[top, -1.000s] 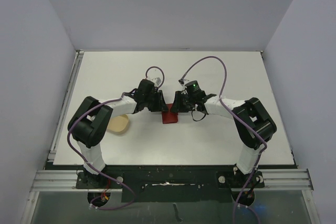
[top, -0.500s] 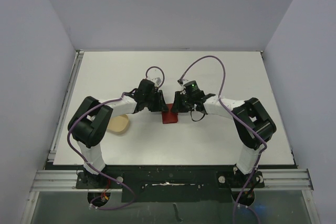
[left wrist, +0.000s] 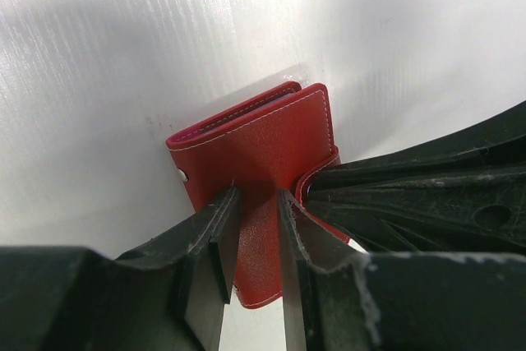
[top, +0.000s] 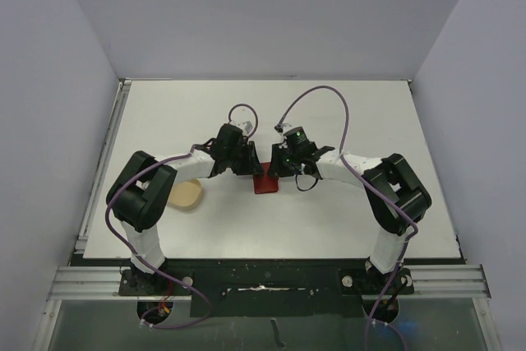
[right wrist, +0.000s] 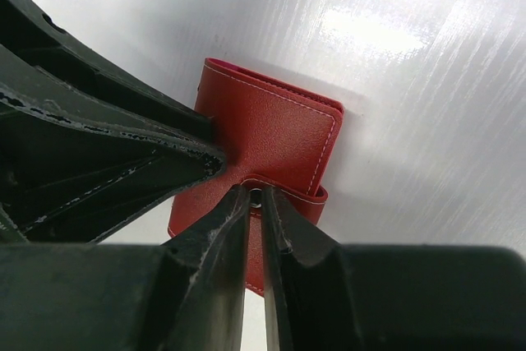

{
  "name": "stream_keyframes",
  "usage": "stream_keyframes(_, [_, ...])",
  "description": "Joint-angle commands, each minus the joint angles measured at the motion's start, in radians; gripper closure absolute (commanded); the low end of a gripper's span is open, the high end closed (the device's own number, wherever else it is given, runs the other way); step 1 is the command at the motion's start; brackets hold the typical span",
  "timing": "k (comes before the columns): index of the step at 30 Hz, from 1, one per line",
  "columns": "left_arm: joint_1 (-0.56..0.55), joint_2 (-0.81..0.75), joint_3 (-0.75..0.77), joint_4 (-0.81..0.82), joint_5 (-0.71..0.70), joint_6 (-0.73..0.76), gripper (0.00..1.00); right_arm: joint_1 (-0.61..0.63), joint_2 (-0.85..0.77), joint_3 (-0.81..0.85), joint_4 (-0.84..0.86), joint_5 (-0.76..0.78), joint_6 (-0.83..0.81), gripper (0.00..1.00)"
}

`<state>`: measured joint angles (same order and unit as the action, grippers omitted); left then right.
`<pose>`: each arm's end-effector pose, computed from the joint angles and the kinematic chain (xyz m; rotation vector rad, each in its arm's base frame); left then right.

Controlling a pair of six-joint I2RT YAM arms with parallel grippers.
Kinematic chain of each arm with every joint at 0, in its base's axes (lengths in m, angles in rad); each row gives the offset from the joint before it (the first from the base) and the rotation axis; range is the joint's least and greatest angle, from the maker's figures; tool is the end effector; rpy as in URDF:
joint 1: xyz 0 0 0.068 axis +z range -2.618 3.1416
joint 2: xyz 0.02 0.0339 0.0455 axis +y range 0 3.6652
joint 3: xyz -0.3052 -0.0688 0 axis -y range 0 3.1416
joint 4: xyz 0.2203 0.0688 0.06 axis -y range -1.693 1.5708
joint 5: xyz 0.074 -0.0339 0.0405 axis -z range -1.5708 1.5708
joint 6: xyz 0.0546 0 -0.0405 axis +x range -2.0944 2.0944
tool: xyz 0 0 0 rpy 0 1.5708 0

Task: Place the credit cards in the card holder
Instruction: Close the card holder at the center of the board.

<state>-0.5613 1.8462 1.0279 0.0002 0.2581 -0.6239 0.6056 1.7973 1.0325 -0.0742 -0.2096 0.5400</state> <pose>0.3177 -0.2162 0.1949 0.0505 2.5329 -0.8308 0.3012 0.2223 0.2069 -0.1851 2.5289 0.7501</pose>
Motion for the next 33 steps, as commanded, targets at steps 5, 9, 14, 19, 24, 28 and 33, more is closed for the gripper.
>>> stream_keyframes(5, [-0.002,0.028,0.011,-0.054,-0.050,0.020,0.76,0.045,0.041,0.023,-0.072,0.050,-0.045,0.90])
stream_keyframes(9, [-0.003,0.025,0.010,-0.054,-0.050,0.018,0.76,0.058,0.047,0.007,-0.082,0.071,-0.049,0.90])
stream_keyframes(14, [-0.003,0.026,0.010,-0.057,-0.056,0.019,0.76,0.085,0.036,-0.015,-0.092,0.124,-0.057,0.92])
stream_keyframes(19, [-0.003,0.034,0.008,-0.057,-0.059,0.014,0.76,0.115,0.021,-0.032,-0.107,0.188,-0.067,0.92])
stream_keyframes(24, [-0.002,0.035,0.000,-0.060,-0.066,0.011,0.76,0.135,0.018,-0.077,-0.097,0.226,-0.065,0.93])
stream_keyframes(28, [-0.002,0.033,-0.003,-0.058,-0.067,0.006,0.76,0.161,0.032,-0.102,-0.097,0.274,-0.058,0.93])
stream_keyframes(33, [-0.001,0.020,-0.008,-0.053,-0.067,-0.002,0.76,0.162,0.039,-0.115,-0.082,0.282,-0.045,0.94])
